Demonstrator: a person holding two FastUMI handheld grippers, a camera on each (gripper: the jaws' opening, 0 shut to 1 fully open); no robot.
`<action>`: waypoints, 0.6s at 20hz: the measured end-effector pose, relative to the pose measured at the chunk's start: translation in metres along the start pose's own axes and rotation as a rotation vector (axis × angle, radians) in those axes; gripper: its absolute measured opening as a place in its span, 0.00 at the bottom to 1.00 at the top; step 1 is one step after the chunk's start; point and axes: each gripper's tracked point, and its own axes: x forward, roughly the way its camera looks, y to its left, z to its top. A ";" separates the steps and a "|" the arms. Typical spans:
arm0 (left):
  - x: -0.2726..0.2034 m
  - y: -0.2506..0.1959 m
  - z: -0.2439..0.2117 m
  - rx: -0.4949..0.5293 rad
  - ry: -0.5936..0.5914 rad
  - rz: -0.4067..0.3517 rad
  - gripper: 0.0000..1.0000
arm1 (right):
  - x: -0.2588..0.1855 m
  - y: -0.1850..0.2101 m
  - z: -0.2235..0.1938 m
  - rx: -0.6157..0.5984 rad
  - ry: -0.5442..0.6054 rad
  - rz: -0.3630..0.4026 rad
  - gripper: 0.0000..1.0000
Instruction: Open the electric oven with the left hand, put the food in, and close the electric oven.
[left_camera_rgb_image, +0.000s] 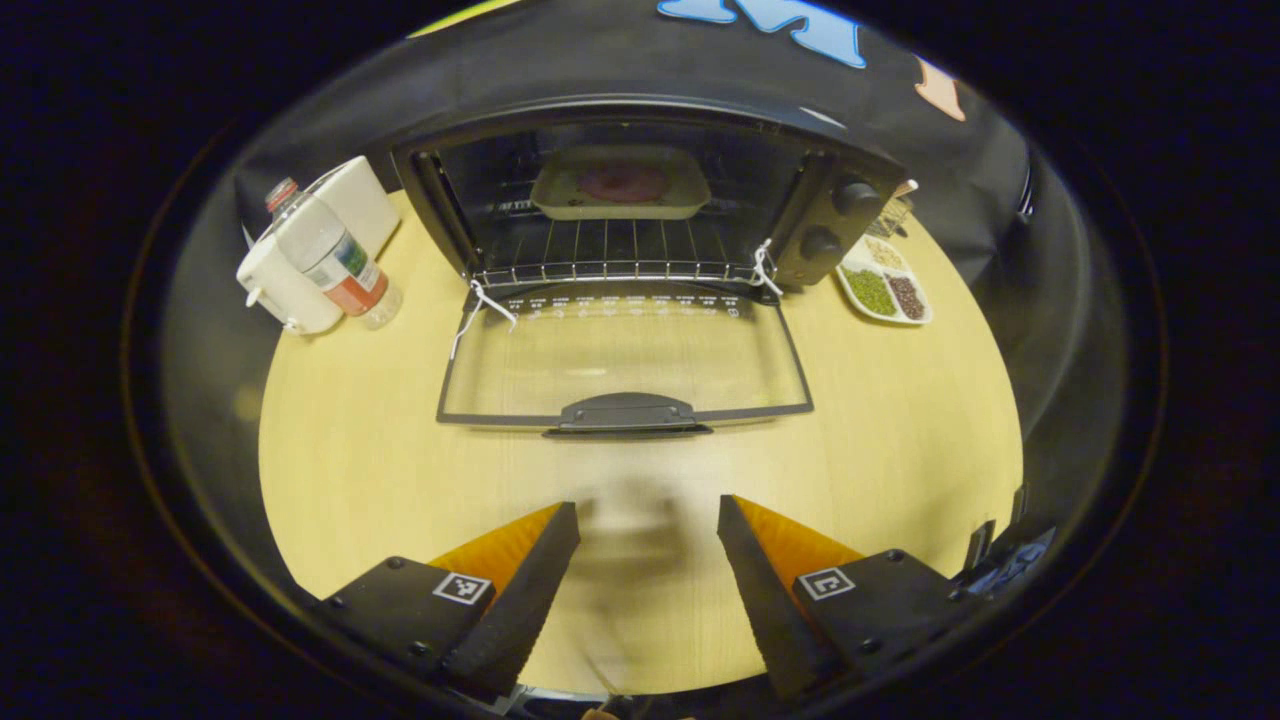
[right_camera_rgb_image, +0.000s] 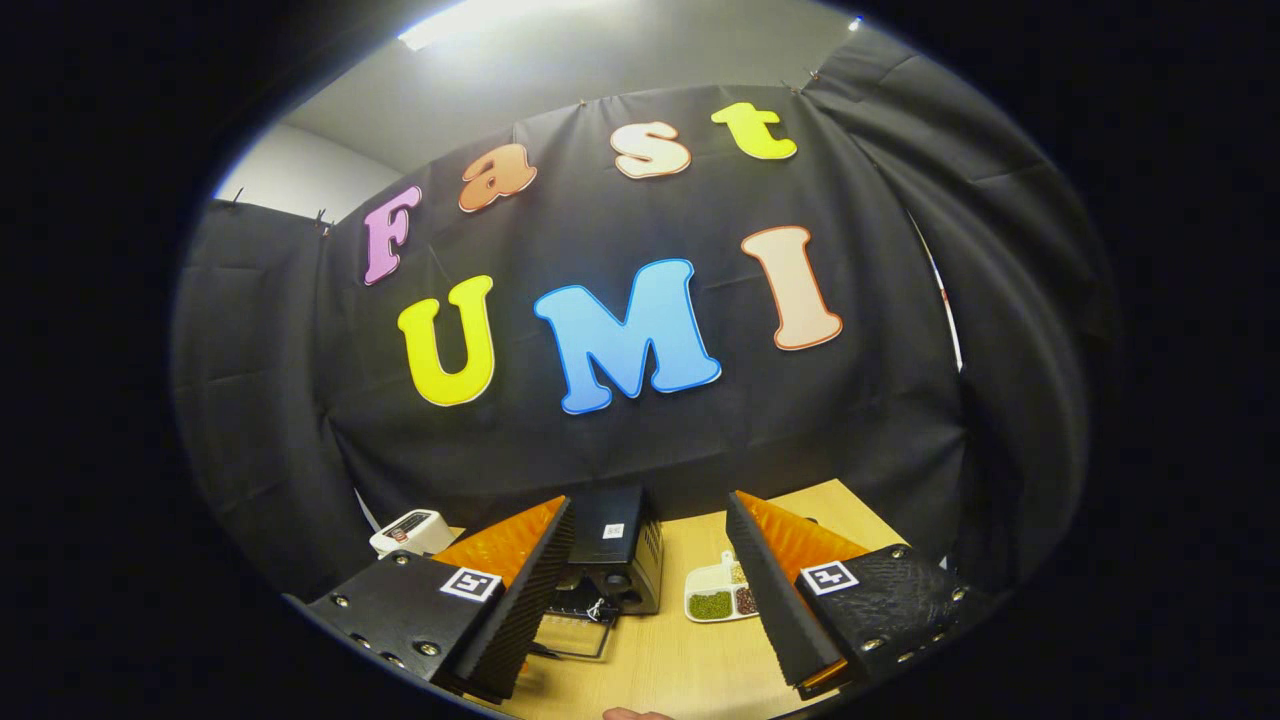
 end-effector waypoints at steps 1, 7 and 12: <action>0.006 0.002 0.001 0.009 0.012 0.009 0.96 | 0.000 -0.003 0.000 -0.004 0.000 -0.006 0.93; 0.043 0.010 0.008 0.040 0.068 0.029 0.96 | 0.000 -0.015 -0.003 -0.002 0.014 -0.042 0.94; 0.058 0.011 0.012 0.044 0.087 0.035 0.96 | 0.000 -0.019 -0.004 -0.001 0.018 -0.059 0.93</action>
